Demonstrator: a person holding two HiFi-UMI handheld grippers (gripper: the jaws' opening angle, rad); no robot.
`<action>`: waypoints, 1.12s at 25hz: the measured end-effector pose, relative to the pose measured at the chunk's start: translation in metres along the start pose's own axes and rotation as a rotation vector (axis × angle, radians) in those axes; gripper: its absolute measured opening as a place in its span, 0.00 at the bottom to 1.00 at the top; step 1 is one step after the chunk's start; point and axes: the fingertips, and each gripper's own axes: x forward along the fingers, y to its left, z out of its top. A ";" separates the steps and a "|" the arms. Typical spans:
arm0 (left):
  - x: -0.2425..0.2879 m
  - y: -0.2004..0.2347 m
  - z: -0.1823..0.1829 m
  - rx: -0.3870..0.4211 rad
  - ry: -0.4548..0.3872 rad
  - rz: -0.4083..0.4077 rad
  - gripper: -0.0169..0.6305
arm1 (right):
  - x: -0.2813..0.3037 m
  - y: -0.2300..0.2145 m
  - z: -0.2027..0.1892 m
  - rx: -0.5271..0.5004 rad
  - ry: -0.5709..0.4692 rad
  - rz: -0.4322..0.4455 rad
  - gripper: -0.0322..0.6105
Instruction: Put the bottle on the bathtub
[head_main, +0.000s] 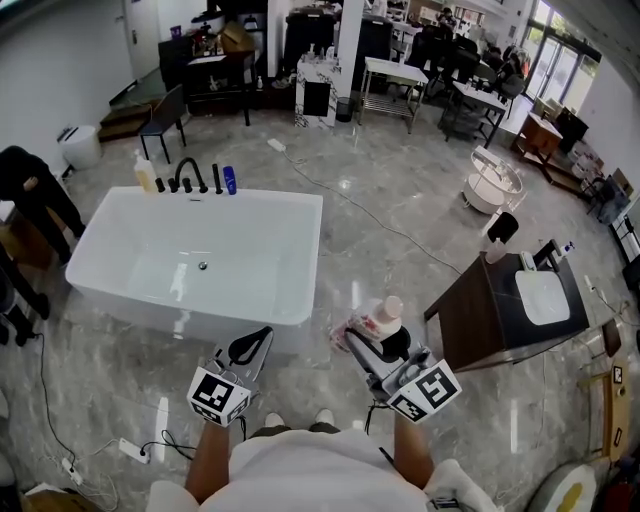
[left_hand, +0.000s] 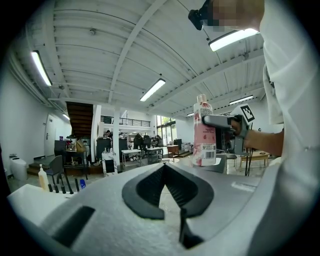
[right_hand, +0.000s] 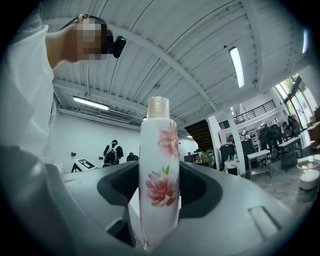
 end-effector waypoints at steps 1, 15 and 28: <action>0.001 0.000 0.000 0.002 0.002 0.000 0.03 | 0.000 0.000 -0.001 0.002 -0.001 0.003 0.43; 0.008 0.004 -0.003 -0.005 0.010 0.003 0.03 | 0.009 -0.008 -0.009 0.031 0.007 0.005 0.43; 0.034 -0.002 -0.005 -0.001 0.034 0.001 0.03 | 0.010 -0.034 -0.019 0.038 0.040 0.022 0.43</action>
